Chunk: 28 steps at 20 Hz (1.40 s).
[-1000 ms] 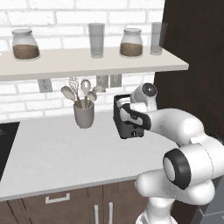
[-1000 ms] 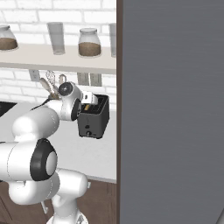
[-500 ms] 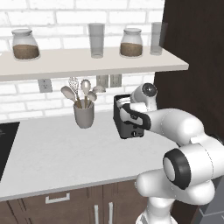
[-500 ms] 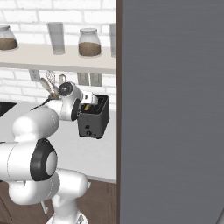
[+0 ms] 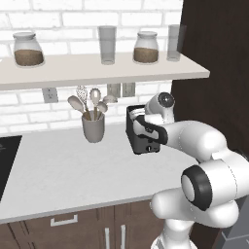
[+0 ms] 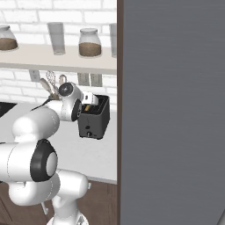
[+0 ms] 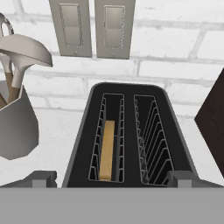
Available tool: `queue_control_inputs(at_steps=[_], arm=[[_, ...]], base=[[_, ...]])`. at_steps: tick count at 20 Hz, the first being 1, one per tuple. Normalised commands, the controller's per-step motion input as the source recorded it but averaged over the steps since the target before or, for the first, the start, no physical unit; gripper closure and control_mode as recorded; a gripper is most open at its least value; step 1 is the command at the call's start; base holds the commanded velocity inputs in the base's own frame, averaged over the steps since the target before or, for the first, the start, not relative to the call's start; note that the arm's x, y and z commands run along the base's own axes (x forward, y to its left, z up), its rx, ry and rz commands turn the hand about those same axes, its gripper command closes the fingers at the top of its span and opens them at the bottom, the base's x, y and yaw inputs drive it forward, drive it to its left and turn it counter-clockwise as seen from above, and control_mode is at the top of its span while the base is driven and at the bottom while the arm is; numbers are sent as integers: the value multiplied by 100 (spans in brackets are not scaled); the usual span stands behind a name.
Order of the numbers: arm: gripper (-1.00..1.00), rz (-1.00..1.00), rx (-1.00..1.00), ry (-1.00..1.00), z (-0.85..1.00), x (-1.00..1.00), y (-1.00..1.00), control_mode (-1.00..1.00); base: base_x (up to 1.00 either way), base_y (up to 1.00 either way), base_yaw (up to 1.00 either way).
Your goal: Start the toaster. Once the lever pops up, take the bread to the plate on the dining counter.
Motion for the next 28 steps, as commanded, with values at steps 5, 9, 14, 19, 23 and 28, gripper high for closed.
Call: queue_control_inputs(at_steps=[5, 9, 14, 19, 23, 28], arm=[[-100, 0, 0, 0, 0, 0, 0, -100], [-100, 0, 0, 0, 0, 0, 0, -100], [-100, 0, 0, 0, 0, 0, 0, -100], [-100, 0, 0, 0, 0, 0, 0, -100], [-100, 0, 0, 0, 0, 0, 0, -100], [-100, 0, 0, 0, 0, 0, 0, -100]], base=[[0, 0, 0], [0, 0, 0], [0, 0, 0], [0, 0, 0], [0, 0, 0], [0, 0, 0]])
